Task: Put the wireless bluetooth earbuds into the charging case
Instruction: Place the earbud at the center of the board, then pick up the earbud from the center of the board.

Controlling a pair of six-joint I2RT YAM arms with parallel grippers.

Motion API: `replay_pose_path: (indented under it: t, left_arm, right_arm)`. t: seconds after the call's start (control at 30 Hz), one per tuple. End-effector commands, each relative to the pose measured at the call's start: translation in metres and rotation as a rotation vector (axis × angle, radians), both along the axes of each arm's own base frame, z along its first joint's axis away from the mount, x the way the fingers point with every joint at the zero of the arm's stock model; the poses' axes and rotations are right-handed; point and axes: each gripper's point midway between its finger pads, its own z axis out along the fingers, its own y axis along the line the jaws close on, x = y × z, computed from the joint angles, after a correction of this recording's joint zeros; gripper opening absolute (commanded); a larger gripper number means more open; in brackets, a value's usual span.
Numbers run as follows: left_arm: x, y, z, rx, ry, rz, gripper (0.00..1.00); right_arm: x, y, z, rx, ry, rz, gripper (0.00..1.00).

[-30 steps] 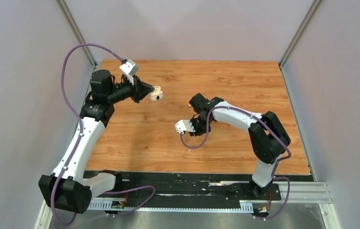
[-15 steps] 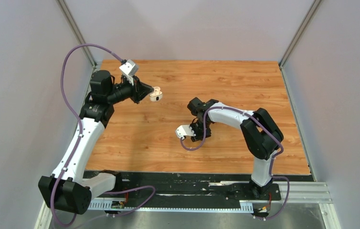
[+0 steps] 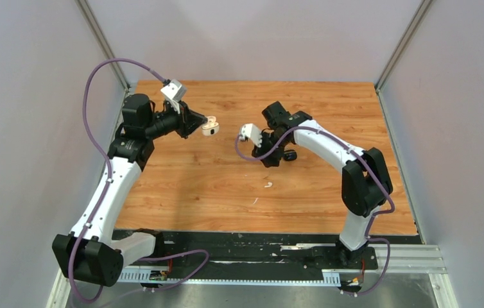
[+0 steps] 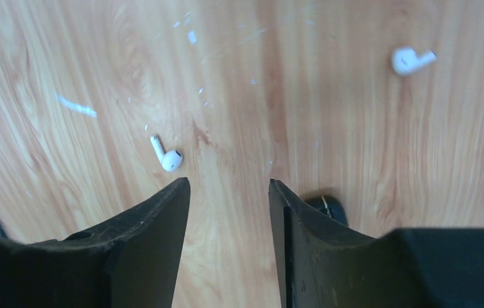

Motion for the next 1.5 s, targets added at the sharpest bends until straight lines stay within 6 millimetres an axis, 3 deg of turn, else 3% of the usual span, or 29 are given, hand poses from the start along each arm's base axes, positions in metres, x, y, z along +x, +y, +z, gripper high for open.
replay_pose_path:
  t: [0.0,0.13,0.27,0.47,0.93,1.47]
  left_arm:
    - [0.004,-0.002,0.017,-0.021,-0.041,-0.005,0.0]
    - [0.006,-0.002,0.018,-0.013,-0.034,-0.002,0.0]
    - [0.008,-0.001,0.021,-0.011,-0.034,0.007,0.0]
    - [0.005,0.001,0.016,0.002,-0.014,0.015,0.0]
    - [0.005,0.004,0.006,0.01,0.016,0.033,0.0]
    - [0.008,0.004,0.001,0.009,0.023,0.038,0.0]
  right_arm:
    - [0.005,0.012,0.023,0.126,0.202,-0.542,0.5]
    - [-0.026,0.009,0.012,0.121,0.367,-0.792,0.53]
    - [-0.046,0.002,-0.009,0.053,0.485,-0.991,0.44]
    - [-0.042,-0.002,-0.028,-0.013,0.505,-1.086,0.37]
    - [-0.033,-0.001,-0.059,-0.083,0.523,-1.168,0.32]
    - [-0.023,-0.002,-0.074,-0.113,0.493,-1.184,0.25]
